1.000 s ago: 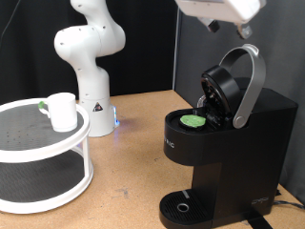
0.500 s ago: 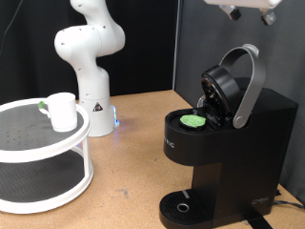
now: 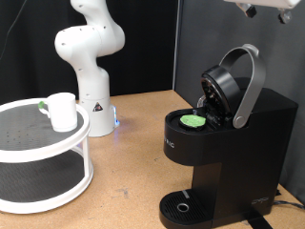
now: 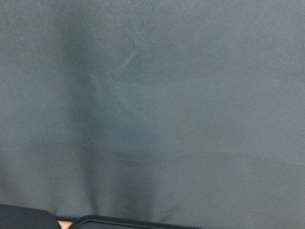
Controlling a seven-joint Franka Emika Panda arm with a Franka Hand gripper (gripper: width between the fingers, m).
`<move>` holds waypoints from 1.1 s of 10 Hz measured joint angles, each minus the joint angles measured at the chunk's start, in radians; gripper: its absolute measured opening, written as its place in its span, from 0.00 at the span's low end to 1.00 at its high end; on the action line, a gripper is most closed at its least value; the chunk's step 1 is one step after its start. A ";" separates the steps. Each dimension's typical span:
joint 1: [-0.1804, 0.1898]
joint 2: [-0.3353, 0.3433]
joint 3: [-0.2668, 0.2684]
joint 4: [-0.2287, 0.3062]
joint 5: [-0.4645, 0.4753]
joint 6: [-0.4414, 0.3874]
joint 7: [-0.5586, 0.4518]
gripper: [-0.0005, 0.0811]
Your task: Make a cup of coffee with the keurig machine
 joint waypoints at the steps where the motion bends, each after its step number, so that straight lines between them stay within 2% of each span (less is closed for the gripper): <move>1: 0.001 0.010 0.011 0.001 -0.004 0.004 0.006 0.99; 2: 0.005 0.019 0.021 0.001 -0.008 0.014 0.013 0.86; 3: 0.006 0.029 0.030 0.001 -0.010 0.024 0.019 0.86; 4: 0.006 0.039 0.039 0.000 -0.012 0.034 0.021 0.59; 5: 0.007 0.046 0.045 0.000 -0.013 0.043 0.022 0.59; 6: 0.008 0.053 0.050 -0.001 -0.015 0.052 0.022 0.40; 7: 0.008 0.061 0.054 -0.002 -0.021 0.056 0.023 0.40; 8: 0.008 0.066 0.057 -0.004 -0.036 0.059 0.029 0.19; 9: 0.008 0.070 0.060 -0.006 -0.053 0.061 0.041 0.19; 10: 0.008 0.076 0.061 -0.006 -0.067 0.062 0.050 0.04; 11: 0.008 0.080 0.061 -0.007 -0.080 0.067 0.055 0.02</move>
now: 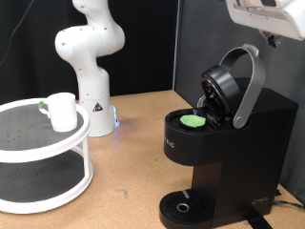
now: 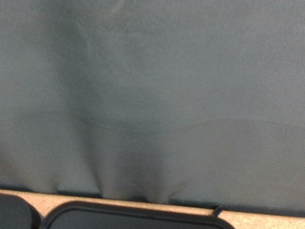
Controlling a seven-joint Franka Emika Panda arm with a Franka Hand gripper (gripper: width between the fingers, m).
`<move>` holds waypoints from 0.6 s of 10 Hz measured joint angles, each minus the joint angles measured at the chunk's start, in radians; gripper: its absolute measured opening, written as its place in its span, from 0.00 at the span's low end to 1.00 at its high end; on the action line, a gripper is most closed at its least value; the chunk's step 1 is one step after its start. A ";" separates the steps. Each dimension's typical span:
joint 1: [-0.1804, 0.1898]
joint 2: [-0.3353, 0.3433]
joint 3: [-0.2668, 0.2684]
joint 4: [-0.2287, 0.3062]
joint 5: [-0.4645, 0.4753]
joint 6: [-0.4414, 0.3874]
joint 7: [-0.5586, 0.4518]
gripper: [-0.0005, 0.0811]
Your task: Make a cup of coffee with the keurig machine
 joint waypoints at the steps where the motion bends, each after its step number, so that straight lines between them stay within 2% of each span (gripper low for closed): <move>1: -0.001 0.001 0.000 -0.002 -0.007 0.003 0.000 0.02; 6: -0.005 0.001 -0.007 -0.012 -0.031 0.004 -0.005 0.01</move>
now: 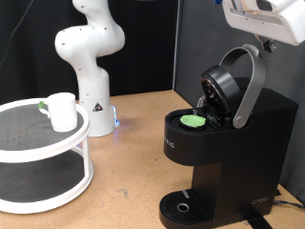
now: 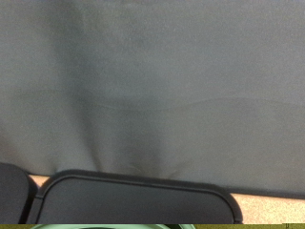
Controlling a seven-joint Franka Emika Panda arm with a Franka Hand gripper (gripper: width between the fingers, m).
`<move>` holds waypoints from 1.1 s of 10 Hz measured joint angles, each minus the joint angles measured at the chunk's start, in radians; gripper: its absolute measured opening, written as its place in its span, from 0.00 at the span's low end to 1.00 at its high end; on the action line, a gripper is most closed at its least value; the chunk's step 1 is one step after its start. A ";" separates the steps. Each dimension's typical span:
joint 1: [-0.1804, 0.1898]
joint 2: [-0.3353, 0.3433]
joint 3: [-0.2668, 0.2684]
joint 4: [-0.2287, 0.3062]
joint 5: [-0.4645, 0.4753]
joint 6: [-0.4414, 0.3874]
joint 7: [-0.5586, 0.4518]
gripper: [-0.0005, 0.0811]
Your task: Make a cup of coffee with the keurig machine
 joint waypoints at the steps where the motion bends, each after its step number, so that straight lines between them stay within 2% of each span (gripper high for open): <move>1: -0.002 -0.001 -0.002 -0.002 -0.003 -0.003 -0.006 0.01; 7: -0.018 -0.009 -0.018 -0.025 -0.009 -0.016 -0.054 0.01; 11: -0.025 -0.054 -0.030 -0.049 0.000 -0.037 -0.108 0.01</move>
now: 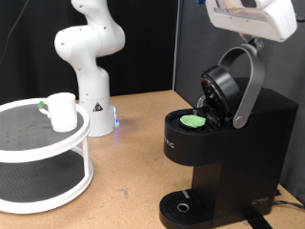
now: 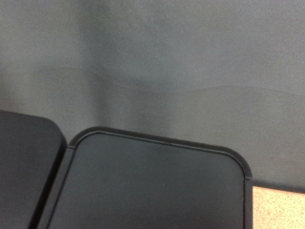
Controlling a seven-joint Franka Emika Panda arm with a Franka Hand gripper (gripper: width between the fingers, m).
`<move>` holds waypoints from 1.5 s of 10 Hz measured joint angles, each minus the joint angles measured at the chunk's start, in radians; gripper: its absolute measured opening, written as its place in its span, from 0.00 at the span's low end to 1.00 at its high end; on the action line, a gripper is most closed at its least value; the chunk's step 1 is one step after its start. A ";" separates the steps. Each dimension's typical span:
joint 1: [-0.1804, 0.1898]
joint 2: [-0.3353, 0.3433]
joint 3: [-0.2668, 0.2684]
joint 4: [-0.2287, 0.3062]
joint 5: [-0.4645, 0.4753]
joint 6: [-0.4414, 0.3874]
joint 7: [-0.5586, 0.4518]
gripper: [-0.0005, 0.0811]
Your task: Make a cup of coffee with the keurig machine
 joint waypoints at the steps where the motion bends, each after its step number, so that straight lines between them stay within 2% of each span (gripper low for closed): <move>1: -0.002 -0.009 -0.005 -0.004 0.000 -0.009 -0.001 0.01; 4: -0.010 -0.021 -0.017 -0.008 -0.009 -0.025 0.003 0.01; 8: -0.020 -0.024 -0.022 0.006 -0.080 -0.057 0.063 0.01; 15: -0.055 -0.032 -0.064 0.011 -0.118 -0.128 0.040 0.01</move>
